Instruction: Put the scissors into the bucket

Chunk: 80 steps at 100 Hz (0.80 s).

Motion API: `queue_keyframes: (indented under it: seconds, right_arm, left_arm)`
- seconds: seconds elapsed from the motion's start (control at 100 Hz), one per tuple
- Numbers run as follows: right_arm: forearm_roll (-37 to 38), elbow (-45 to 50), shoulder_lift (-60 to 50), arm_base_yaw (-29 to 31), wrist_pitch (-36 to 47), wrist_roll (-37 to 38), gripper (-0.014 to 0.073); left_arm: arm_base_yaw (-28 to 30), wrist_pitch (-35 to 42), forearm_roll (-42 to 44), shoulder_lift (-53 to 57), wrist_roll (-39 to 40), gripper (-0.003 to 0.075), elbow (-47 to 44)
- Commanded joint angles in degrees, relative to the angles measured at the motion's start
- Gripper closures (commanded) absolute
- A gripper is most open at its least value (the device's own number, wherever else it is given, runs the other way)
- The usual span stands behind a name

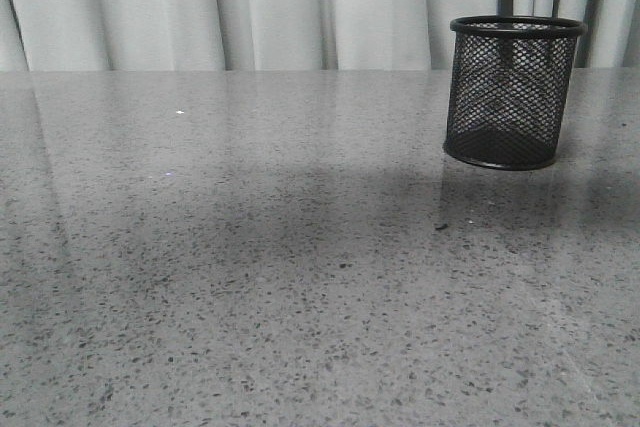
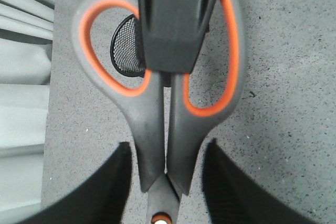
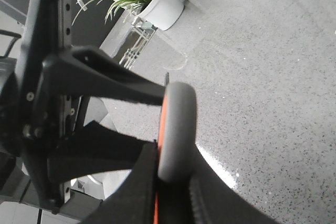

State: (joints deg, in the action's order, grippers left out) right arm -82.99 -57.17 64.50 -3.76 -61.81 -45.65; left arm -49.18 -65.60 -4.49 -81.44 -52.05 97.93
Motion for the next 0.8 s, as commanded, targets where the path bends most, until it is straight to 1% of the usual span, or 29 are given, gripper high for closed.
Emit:
queue_keyframes:
  seconds: [0.0, 0.09, 0.14, 0.19, 0.27, 0.33, 0.47, 0.64, 0.72, 0.79]
  right_arm:
    - [-3.12, -2.1, -0.55, -0.08, 0.08, -0.78, 0.0657]
    - [-1.08, -2.1, -0.55, -0.08, 0.99, -0.63, 0.0656]
    - [0.66, -2.1, -0.55, -0.08, 2.38, 0.89, 0.0641]
    - [2.39, -2.1, -0.55, -0.08, 3.82, 1.42, 0.0641]
    - [5.59, -2.23, -0.55, -0.08, 6.17, 3.19, 0.0641]
    - [8.99, -3.25, -0.55, -0.08, 7.62, 4.58, 0.0641]
    - [19.8, -8.03, -0.55, 0.29, 8.75, 11.09, 0.0641]
    - [37.89, -16.53, -0.55, 0.92, 8.96, 21.44, 0.0641]
    - [46.53, -20.56, -0.29, 0.92, 7.52, 26.43, 0.0641]
    - [53.04, -23.86, 0.18, 0.92, 4.16, 29.98, 0.0641]
  left_arm:
    - [-0.35, 2.69, -0.88, 1.84, 1.02, 0.0279, 1.86]
    - [-0.35, 2.91, 2.23, 1.84, 2.28, 0.0272, 1.86]
    - [0.09, 3.04, 5.64, 1.84, 5.13, 0.0272, 1.86]
    - [1.36, 3.76, 8.76, 1.84, 9.56, 0.0272, 1.86]
    - [5.54, 4.09, 11.11, 1.84, 15.86, 0.0272, 1.86]
    - [9.35, 3.87, 10.91, 1.95, 18.14, 0.0272, 1.86]
    - [19.98, 2.63, 6.35, 2.86, 21.56, 0.0272, 1.86]
    - [32.93, 0.11, -3.17, 4.66, 21.81, 0.0286, 1.86]
    - [37.84, -0.81, -7.49, 5.63, 21.81, 0.0295, 1.86]
    - [41.53, -1.55, -10.21, 6.47, 21.81, 0.0302, 1.86]
